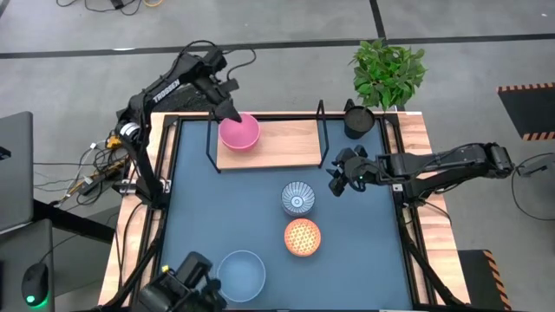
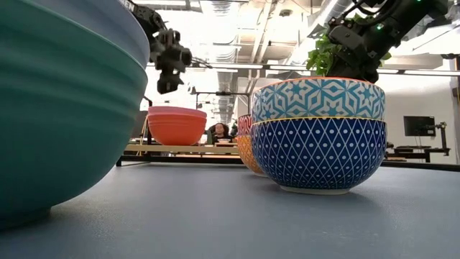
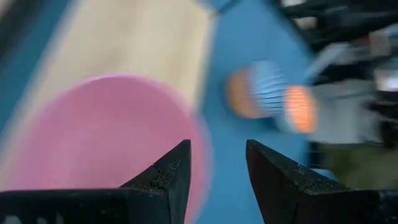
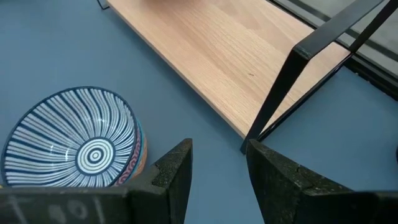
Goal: Place and stack bowls onto a shelf
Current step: Stack the blue bowl on top of the pink bowl on the shelf
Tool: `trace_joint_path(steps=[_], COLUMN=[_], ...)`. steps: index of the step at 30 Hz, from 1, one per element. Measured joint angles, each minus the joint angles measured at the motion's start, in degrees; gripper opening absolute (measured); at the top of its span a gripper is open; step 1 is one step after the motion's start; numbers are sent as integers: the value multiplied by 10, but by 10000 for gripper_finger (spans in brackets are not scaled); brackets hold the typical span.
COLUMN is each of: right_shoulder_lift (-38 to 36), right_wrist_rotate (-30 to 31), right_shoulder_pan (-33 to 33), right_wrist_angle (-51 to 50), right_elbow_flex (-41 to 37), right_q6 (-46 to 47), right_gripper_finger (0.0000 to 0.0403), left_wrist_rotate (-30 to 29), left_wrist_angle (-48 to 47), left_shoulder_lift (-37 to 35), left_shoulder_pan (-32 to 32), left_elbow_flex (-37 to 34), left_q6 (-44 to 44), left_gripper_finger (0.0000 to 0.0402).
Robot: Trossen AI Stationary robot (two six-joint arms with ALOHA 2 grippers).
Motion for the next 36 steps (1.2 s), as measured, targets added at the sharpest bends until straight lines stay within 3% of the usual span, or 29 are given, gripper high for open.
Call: trace_joint_path(steps=[2,5,12,15,18,24,30,33,36], right_shoulder_lift=[0,0,0,0,0,0,0,0,0], right_wrist_rotate=[0,0,0,0,-1,-1,0,0,0], right_shoulder_pan=[0,0,2,8,12,15,15,13,6], right_wrist_angle=[0,0,0,0,0,0,0,4,15], right_elbow_flex=[0,0,0,0,0,0,0,0,0], right_q6=[0,1,12,12,11,10,10,10,10], right_gripper_finger=[177,177,177,177,177,177,177,177,177], left_wrist_rotate=[26,13,-138,-168,-216,-390,-487,-558,-635], left_wrist_angle=[0,7,-31,-43,-35,10,13,11,10], left_shoulder_lift=[-10,-24,-85,-127,-179,-270,-320,-326,-326], left_shoulder_pan=[-19,-59,-201,-280,-367,-546,-711,-775,-817], left_elbow_flex=[-13,-42,-85,-96,-120,-174,-213,-215,-215], left_q6=[6,-10,-49,-93,-167,-393,-622,-678,-677], left_gripper_finger=[137,137,137,137,137,137,137,137,137])
